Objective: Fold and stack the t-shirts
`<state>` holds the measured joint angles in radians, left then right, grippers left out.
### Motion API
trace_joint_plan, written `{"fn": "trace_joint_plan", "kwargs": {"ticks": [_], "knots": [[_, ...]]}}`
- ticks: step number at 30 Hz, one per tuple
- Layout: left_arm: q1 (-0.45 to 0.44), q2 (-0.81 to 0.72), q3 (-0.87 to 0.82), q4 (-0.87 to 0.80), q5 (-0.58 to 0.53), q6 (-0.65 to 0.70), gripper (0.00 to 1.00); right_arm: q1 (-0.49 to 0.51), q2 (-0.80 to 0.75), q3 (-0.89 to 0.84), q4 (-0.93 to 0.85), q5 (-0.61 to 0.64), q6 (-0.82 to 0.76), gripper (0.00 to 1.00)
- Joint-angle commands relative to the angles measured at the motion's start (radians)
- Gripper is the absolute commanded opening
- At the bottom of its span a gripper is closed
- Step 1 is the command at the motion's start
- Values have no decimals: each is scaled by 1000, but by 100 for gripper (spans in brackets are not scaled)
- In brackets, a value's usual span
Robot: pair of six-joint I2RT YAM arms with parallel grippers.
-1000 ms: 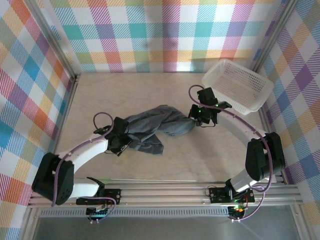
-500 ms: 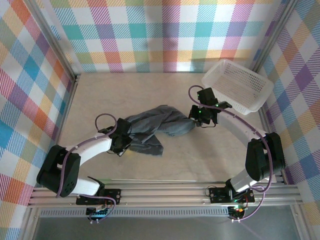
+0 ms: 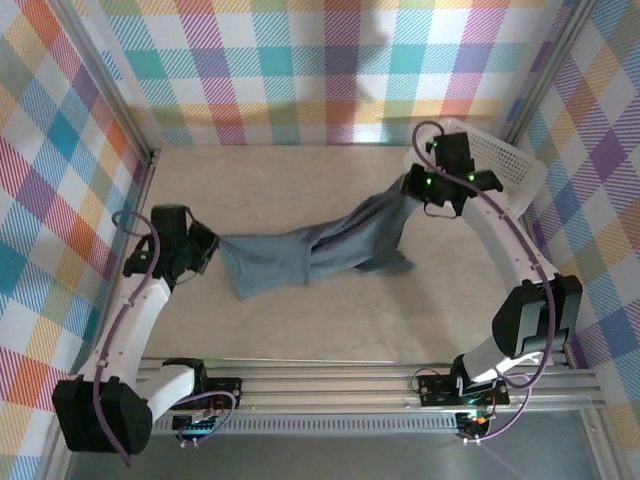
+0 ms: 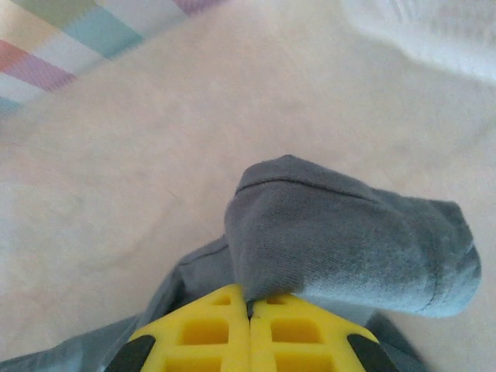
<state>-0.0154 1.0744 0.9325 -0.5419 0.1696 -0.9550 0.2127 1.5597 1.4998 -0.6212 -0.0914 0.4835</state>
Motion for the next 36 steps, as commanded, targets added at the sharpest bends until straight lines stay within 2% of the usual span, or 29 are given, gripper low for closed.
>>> {"fn": "trace_joint_plan", "kwargs": {"ticks": [1,4,7,10,13,15,18,21,25,28,30,36], "knots": [[53,66,194,41,119,9,0,-22,42,137,-4,-31,-36,0],[96,105,376,-14,143,-2,0,-24,17,244,6,-33,-61,0],[135,66,471,-99,117,10,0,-24,-99,207,65,-5,-74,0],[152,-45,413,-163,61,33,0,-25,-280,27,123,24,-61,0],[161,-167,217,-169,15,32,0,-23,-465,-261,141,-5,30,1],[181,-191,67,-129,41,21,0,-22,-544,-471,116,-64,124,31],[199,-137,-28,-102,50,49,0,-16,-611,-708,86,-86,226,52],[205,-75,-29,-71,60,89,0,-16,-632,-804,73,-94,262,60],[205,-8,22,-72,92,129,0,-16,-600,-795,55,-79,251,61],[206,4,53,-89,106,152,0,-7,-542,-766,84,-106,274,56],[207,-2,70,-109,107,164,0,23,-496,-741,100,-77,297,54],[209,-18,103,-137,116,164,0,88,-383,-758,178,13,465,49]]}}
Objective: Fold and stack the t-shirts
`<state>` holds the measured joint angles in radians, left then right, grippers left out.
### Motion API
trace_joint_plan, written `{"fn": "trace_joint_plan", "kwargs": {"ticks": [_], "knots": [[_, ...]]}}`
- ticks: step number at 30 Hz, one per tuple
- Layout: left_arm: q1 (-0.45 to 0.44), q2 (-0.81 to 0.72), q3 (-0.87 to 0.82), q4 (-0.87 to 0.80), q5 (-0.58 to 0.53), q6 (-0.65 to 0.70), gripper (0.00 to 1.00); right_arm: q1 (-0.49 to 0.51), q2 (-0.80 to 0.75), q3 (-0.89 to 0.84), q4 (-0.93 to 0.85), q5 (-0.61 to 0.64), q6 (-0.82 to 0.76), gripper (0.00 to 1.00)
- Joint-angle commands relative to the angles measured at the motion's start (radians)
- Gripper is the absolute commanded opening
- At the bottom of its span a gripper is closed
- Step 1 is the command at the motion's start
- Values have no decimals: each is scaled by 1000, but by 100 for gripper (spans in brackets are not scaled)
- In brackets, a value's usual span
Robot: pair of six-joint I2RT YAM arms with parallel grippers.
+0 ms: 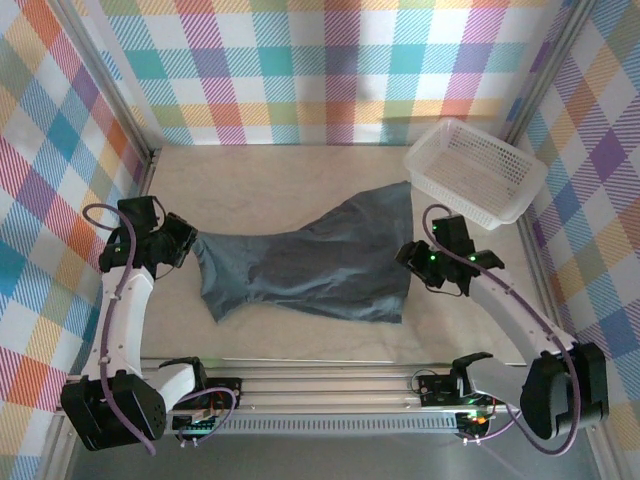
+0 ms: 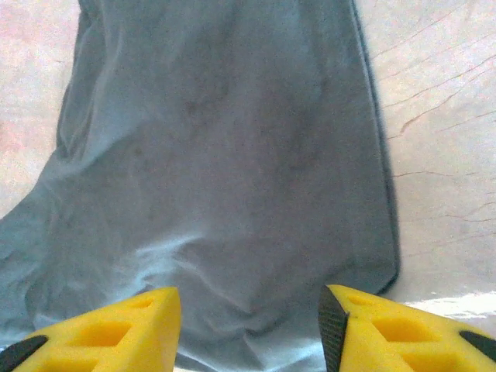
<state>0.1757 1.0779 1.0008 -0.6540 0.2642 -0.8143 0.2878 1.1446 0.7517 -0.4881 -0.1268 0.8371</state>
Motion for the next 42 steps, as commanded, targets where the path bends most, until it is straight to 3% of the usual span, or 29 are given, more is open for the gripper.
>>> {"fn": "trace_joint_plan", "kwargs": {"ticks": [1,6,10,14,27,42], "knots": [[17,-22,37,-30,25,20,0,19,40,-15,23,70,128,48],[18,-24,36,-52,40,39,0,77,-49,-92,-81,135,173,35],[18,-21,9,-45,58,41,0,170,-165,-177,-209,159,268,34],[18,-29,-5,-44,55,49,0,268,-243,-261,-220,161,399,35],[18,-32,-13,-40,67,50,0,292,3,-230,-31,85,518,38],[18,-37,-20,-26,83,41,0,331,24,-252,-3,68,676,40]]}}
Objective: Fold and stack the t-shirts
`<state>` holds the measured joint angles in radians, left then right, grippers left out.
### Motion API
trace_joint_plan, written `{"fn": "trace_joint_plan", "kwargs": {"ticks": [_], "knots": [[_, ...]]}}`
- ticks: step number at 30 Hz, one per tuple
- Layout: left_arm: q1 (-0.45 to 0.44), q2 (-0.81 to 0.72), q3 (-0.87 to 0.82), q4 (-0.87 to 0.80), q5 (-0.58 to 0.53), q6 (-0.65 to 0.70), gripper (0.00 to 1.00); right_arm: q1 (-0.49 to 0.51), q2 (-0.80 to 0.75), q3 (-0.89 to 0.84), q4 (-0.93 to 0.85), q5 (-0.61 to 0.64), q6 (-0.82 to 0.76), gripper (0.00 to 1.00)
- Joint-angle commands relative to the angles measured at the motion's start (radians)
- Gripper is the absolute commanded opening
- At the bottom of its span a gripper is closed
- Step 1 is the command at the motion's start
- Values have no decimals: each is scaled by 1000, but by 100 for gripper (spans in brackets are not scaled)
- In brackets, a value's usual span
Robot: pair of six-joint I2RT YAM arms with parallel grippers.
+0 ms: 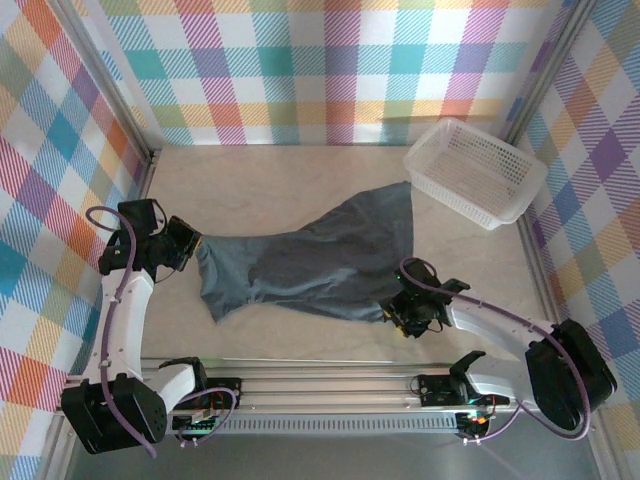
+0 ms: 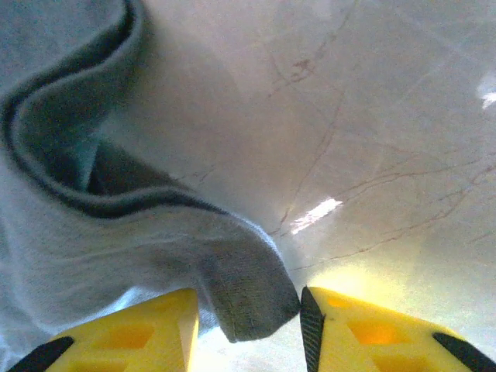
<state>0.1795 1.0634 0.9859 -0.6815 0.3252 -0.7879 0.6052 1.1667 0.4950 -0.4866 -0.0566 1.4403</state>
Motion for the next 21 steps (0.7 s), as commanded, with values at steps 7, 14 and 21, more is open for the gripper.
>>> {"fn": "trace_joint_plan", "kwargs": {"ticks": [7,14,21], "knots": [[15,-28,-8,-2,23,17,0,15,64,-3,53,34,92,39],[14,-29,-4,-4,20,18,0,9,203,77,96,91,12,9],[14,-10,5,0,40,19,0,1,113,204,66,148,-207,0]]}}
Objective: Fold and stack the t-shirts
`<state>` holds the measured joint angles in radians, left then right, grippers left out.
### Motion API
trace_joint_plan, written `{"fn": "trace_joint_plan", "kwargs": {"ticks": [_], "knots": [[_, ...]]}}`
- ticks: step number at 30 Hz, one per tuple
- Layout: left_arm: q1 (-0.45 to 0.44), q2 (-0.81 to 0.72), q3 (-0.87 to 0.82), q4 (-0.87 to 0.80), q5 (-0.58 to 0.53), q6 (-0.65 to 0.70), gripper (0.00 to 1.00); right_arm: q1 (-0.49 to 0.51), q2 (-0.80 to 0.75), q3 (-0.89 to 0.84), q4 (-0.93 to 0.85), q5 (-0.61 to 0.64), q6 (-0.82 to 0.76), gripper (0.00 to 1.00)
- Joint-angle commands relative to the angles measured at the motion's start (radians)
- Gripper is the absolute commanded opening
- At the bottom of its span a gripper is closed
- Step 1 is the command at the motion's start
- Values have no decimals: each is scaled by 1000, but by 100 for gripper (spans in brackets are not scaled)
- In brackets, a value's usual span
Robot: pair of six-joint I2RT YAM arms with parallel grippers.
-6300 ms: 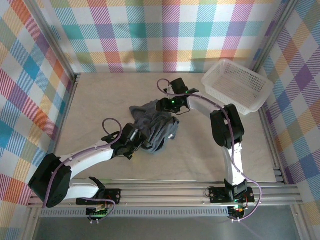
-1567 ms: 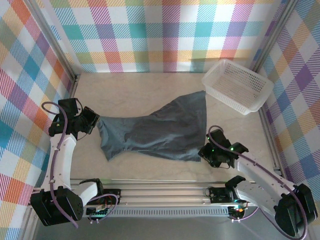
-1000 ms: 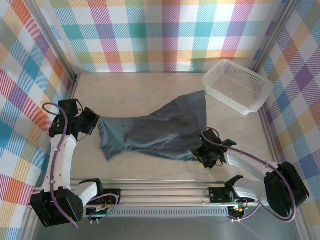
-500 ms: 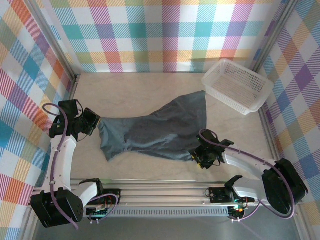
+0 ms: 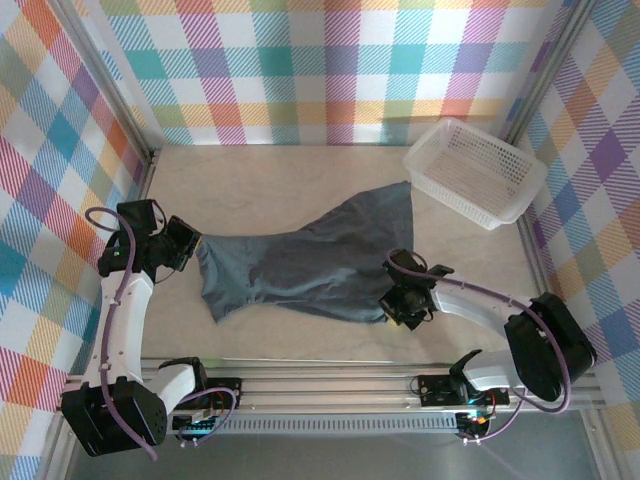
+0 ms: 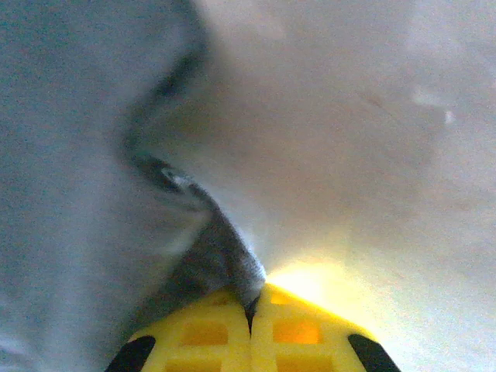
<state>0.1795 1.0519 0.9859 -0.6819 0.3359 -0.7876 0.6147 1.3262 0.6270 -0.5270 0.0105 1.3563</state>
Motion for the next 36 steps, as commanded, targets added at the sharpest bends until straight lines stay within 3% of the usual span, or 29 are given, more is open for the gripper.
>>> {"fn": "trace_joint_plan", "kwargs": {"ticks": [1,7,16,21,26,30,36], "knots": [[14,7,14,2,38,11,0,-19,-67,117,91,84,-184,0],[16,27,197,22,55,-85,0,-81,-96,497,-37,78,-528,0],[20,1,615,8,-22,-285,0,-126,-174,945,-114,30,-769,0],[20,-35,832,-64,-123,-290,0,-135,-251,1073,-116,14,-821,0],[20,35,1047,-208,-172,-262,0,-144,-230,1193,-119,-11,-838,0],[20,127,1076,-243,-132,-254,0,-182,-128,1240,-90,-72,-826,0],[22,274,1041,-194,-90,-189,0,-296,100,1275,33,-277,-733,0]]}}
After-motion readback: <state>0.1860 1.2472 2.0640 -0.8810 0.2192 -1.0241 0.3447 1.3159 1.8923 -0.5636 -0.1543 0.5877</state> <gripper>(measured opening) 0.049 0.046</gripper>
